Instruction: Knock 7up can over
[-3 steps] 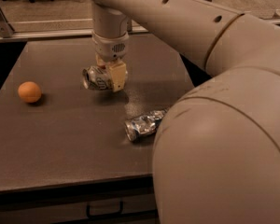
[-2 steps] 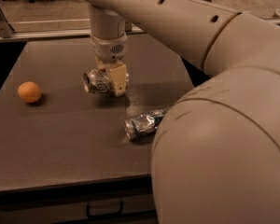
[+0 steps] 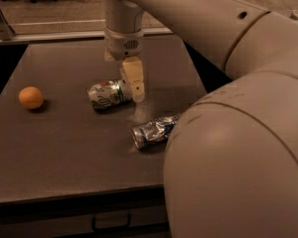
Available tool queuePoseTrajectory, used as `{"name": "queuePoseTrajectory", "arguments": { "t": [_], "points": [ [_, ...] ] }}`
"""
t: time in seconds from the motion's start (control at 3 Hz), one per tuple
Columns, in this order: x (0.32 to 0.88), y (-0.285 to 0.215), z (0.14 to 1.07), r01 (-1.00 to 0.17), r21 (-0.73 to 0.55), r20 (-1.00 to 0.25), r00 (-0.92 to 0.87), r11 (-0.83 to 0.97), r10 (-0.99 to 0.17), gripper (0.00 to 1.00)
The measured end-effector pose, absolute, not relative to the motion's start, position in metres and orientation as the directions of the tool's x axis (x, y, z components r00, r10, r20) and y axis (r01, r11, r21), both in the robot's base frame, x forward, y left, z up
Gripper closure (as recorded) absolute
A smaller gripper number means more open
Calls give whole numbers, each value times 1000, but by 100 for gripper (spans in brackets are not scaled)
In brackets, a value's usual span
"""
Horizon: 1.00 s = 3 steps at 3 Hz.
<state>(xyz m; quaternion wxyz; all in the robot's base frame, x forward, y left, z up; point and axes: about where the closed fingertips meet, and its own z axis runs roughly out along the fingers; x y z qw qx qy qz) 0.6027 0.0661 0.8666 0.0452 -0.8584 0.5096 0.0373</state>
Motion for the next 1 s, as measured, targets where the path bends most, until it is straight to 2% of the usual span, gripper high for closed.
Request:
{"name": "queuePoseTrajectory", "arguments": {
  "t": [0.33, 0.67, 1.0],
  "points": [
    [620, 39, 893, -947, -92, -241, 321, -307, -916, 0],
    [634, 6, 930, -977, -181, -373, 178, -117, -910, 0],
    [641, 6, 932, -975, -205, -395, 165, -89, -904, 0]
  ]
}}
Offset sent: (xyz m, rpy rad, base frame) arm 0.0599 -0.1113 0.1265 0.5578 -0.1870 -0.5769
